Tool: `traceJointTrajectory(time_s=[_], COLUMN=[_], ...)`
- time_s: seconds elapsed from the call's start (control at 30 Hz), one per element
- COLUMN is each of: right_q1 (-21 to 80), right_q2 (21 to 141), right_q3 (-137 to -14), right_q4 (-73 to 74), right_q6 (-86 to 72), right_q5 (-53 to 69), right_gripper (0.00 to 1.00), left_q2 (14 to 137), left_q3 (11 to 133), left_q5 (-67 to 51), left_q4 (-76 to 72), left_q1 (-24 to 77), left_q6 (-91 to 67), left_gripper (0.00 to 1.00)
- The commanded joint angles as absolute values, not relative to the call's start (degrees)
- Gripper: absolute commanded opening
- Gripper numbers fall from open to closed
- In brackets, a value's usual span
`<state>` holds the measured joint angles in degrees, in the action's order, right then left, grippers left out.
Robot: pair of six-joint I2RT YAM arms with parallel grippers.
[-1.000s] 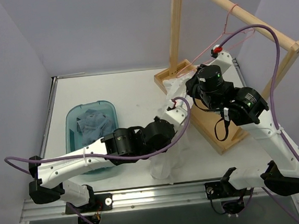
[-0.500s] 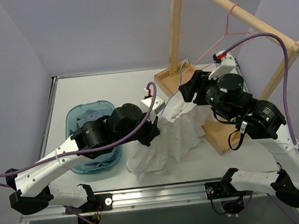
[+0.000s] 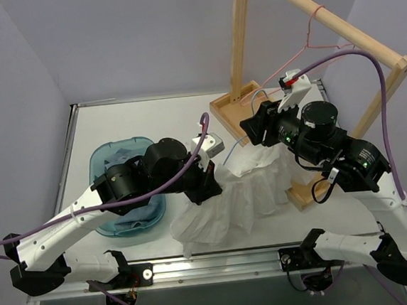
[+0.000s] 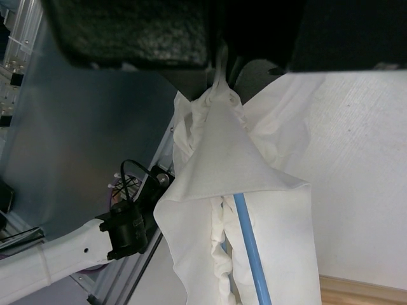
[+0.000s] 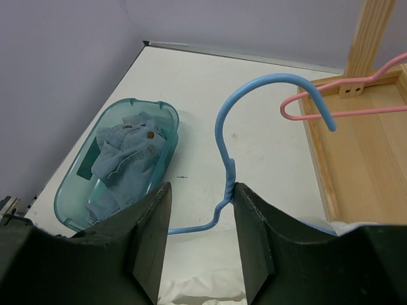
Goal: Remove the skirt from the hanger
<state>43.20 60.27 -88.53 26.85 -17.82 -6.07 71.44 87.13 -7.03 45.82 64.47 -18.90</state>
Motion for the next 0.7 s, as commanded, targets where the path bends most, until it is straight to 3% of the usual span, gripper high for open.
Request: traceJointTrajectory(time_s=[0.0,0.67], right_q1=[43.51,43.42], right_q2=[58.98,55.37], right_q3=[-86.5,-80.77], right_q4=[23.47,20.48], right_q6=[-15.12,-15.56], right_q5=[-3.25,-1.23], right_gripper=[0.39,0.38], left_q2=[68.47,63.9], left_q3=[87.28,82.09], left_q5=[-13.35,-24.61], left_q4=[37.98,32.35], left_q1=[62.76,56.69], left_q6=[-19.69,-22.32], left_gripper=[0.02,0.02])
